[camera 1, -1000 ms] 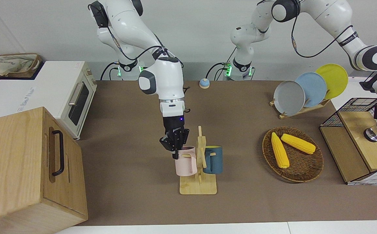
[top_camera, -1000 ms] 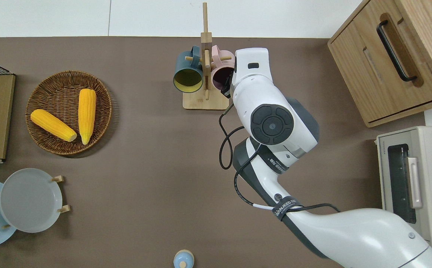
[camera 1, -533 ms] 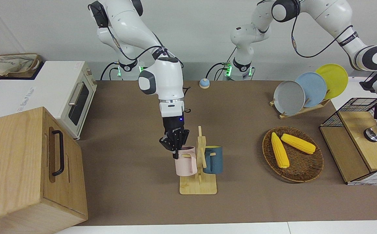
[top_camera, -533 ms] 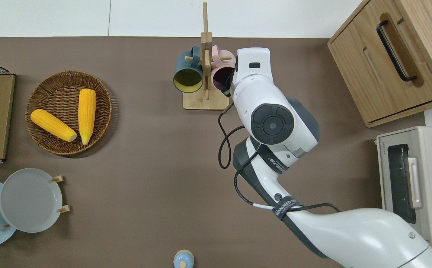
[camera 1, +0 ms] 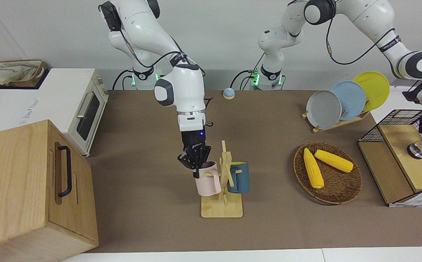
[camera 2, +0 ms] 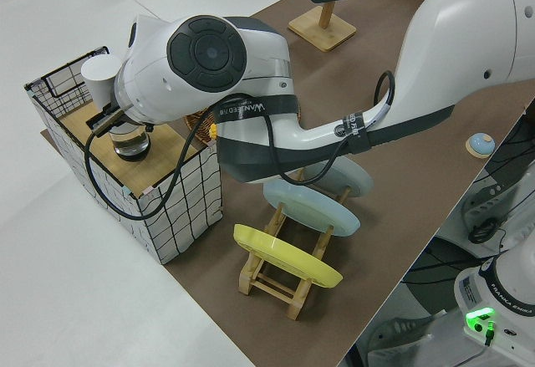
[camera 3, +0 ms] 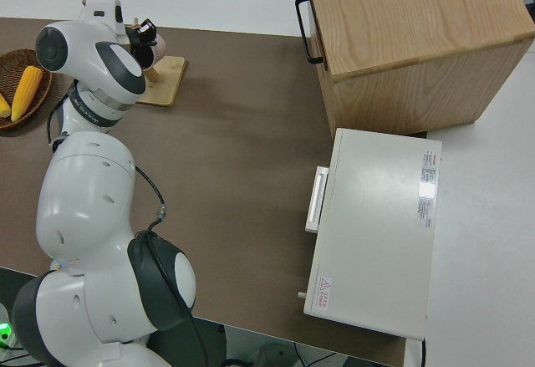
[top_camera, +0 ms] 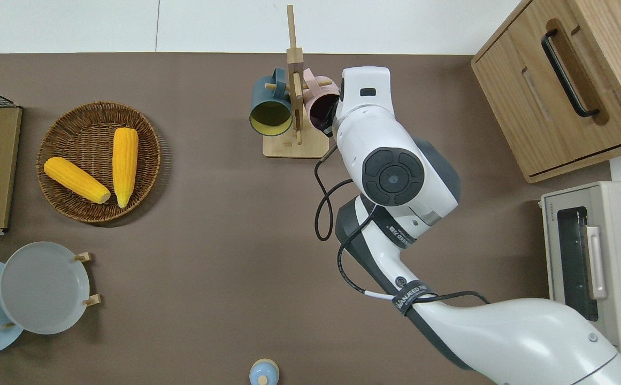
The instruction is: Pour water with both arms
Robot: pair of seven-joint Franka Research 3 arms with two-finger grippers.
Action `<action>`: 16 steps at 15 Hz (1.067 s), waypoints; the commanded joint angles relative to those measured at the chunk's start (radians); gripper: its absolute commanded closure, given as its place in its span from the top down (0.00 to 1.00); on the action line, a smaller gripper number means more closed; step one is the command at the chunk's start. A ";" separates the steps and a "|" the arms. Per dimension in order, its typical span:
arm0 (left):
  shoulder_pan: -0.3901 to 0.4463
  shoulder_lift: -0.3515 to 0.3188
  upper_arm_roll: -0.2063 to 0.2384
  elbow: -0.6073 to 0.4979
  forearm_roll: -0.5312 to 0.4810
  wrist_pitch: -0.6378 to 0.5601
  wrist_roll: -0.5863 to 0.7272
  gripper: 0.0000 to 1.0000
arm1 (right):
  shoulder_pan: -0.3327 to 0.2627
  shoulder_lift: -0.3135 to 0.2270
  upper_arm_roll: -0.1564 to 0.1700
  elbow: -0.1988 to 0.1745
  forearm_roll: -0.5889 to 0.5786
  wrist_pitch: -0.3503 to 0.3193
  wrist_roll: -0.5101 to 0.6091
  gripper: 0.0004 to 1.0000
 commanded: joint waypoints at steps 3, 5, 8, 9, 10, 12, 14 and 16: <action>-0.004 0.010 -0.005 0.018 -0.017 0.021 -0.010 0.00 | -0.002 0.011 0.002 0.015 0.012 -0.010 0.010 0.00; -0.004 0.010 -0.005 0.018 -0.017 0.021 -0.010 0.00 | 0.000 0.010 0.002 0.013 0.015 -0.010 0.010 0.00; -0.004 0.007 -0.003 0.030 -0.016 0.021 -0.022 0.00 | 0.000 0.008 0.001 0.012 0.017 -0.010 0.010 0.00; -0.004 0.007 -0.003 0.036 -0.010 0.021 -0.033 0.00 | 0.003 0.007 0.002 0.010 0.017 -0.010 0.010 0.00; -0.004 0.007 -0.003 0.042 -0.008 0.021 -0.043 0.00 | 0.003 0.005 0.001 0.010 0.017 -0.010 0.010 0.00; -0.005 0.007 -0.003 0.044 -0.005 0.020 -0.048 0.00 | -0.002 -0.001 0.001 0.006 0.017 -0.013 0.010 0.00; -0.005 0.004 -0.003 0.044 -0.005 0.020 -0.048 0.00 | -0.002 -0.001 0.001 0.005 0.017 -0.016 0.010 0.00; -0.005 0.003 -0.002 0.048 -0.005 0.017 -0.051 0.00 | -0.003 -0.009 0.001 0.002 0.017 -0.018 0.010 0.00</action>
